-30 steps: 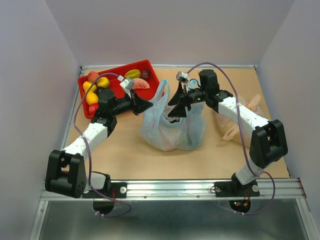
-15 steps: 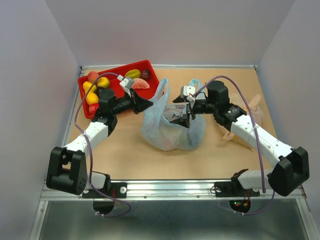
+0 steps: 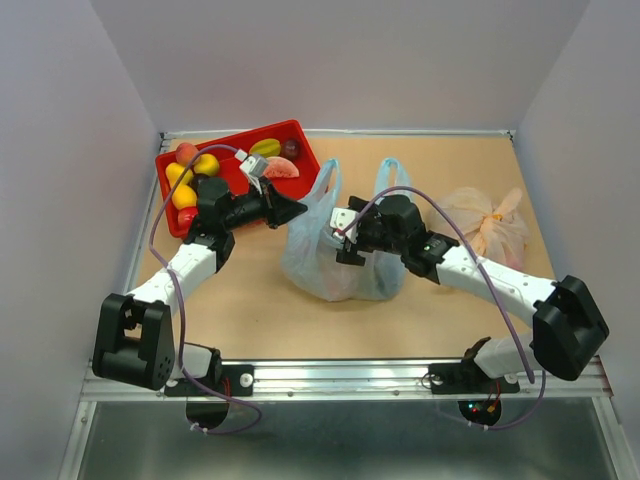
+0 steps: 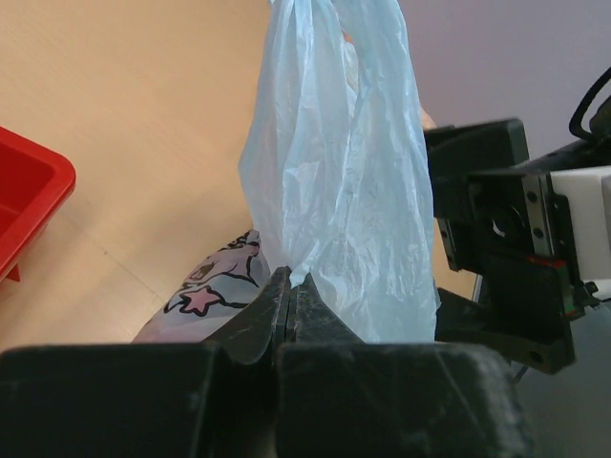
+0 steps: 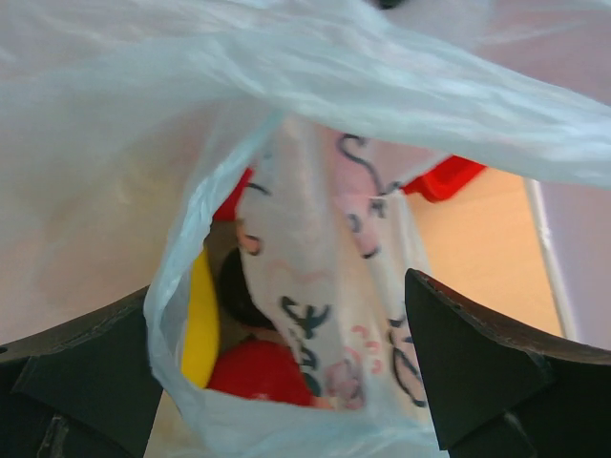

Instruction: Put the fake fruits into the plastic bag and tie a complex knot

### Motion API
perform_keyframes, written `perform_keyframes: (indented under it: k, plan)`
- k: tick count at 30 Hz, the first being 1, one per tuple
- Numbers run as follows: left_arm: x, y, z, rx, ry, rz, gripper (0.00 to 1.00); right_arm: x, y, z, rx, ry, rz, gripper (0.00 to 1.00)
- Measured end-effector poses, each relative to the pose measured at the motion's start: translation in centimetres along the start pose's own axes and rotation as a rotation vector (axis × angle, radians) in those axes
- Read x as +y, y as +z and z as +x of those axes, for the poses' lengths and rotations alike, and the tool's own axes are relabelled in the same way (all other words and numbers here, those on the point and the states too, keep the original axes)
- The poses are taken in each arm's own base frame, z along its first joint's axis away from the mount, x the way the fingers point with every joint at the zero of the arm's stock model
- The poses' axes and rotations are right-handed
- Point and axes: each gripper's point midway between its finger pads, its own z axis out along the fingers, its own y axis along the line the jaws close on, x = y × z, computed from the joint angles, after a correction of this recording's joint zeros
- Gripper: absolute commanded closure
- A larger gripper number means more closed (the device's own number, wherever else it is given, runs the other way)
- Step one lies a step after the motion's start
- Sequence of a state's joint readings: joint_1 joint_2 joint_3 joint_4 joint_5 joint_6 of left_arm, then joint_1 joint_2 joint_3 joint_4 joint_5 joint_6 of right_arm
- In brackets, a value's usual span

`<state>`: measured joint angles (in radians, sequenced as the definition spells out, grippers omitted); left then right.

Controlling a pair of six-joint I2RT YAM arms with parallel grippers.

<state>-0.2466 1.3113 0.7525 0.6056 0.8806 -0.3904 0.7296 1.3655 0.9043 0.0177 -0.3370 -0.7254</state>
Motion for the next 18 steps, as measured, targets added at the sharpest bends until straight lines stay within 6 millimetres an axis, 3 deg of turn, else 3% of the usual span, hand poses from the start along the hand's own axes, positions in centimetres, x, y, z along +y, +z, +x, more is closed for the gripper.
perform_keyframes:
  k: [4,8,18]
  plan:
    - [-0.5,-0.1,0.0,0.007,0.015,0.028,1.00,-2.4,-0.1,-0.2,0.007,-0.019,0.112,0.00]
    - [-1.3,-0.3,-0.2,0.009,0.048,0.060,1.00,-3.6,0.1,-0.2,-0.002,-0.021,0.153,0.00]
    - [-4.3,-1.2,0.4,0.052,0.171,0.231,1.00,-5.5,0.8,3.9,-0.022,0.130,0.090,0.01]
